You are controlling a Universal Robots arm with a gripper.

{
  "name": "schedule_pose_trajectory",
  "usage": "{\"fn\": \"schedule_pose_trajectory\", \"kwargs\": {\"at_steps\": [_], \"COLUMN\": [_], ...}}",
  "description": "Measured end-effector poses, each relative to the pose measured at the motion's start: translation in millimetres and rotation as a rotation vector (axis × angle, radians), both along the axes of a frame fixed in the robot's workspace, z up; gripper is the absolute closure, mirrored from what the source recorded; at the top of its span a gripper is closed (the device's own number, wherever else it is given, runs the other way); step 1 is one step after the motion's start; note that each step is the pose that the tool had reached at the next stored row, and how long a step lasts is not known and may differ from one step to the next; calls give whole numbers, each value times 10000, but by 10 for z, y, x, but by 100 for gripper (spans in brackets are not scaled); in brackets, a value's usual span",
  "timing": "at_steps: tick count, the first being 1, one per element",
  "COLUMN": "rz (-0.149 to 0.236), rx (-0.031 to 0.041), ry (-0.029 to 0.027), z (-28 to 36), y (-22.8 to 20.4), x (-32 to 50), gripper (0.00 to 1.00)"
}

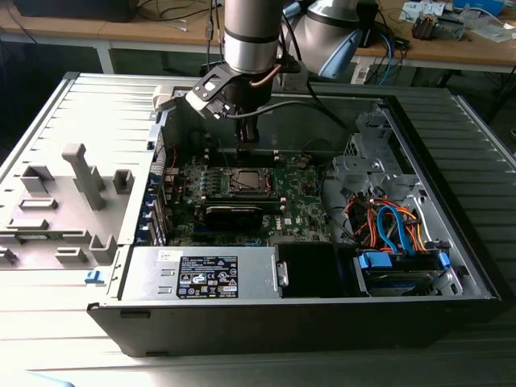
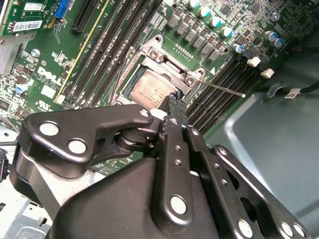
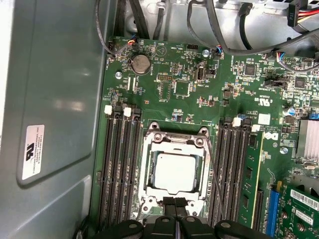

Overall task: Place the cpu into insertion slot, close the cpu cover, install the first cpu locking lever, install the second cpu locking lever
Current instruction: 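Install the first cpu locking lever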

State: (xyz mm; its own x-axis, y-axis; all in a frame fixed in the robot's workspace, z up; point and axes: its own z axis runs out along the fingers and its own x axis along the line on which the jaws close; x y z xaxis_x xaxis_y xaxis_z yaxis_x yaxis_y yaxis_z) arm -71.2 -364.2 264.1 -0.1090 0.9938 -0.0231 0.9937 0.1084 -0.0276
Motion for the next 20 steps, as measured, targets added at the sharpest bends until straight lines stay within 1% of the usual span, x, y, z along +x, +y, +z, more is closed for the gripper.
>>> {"fn": "schedule_pose_trajectory", "kwargs": {"at_steps": [4,8,15,20], "rz": [10,127,672,892], "rx": [0,0,0,0], "ry": [0,0,0,0], "z": [1,1,1,1], "y": [0,0,0,0], "x": [0,0,0,0], "gripper": [89,89,89,89]}}
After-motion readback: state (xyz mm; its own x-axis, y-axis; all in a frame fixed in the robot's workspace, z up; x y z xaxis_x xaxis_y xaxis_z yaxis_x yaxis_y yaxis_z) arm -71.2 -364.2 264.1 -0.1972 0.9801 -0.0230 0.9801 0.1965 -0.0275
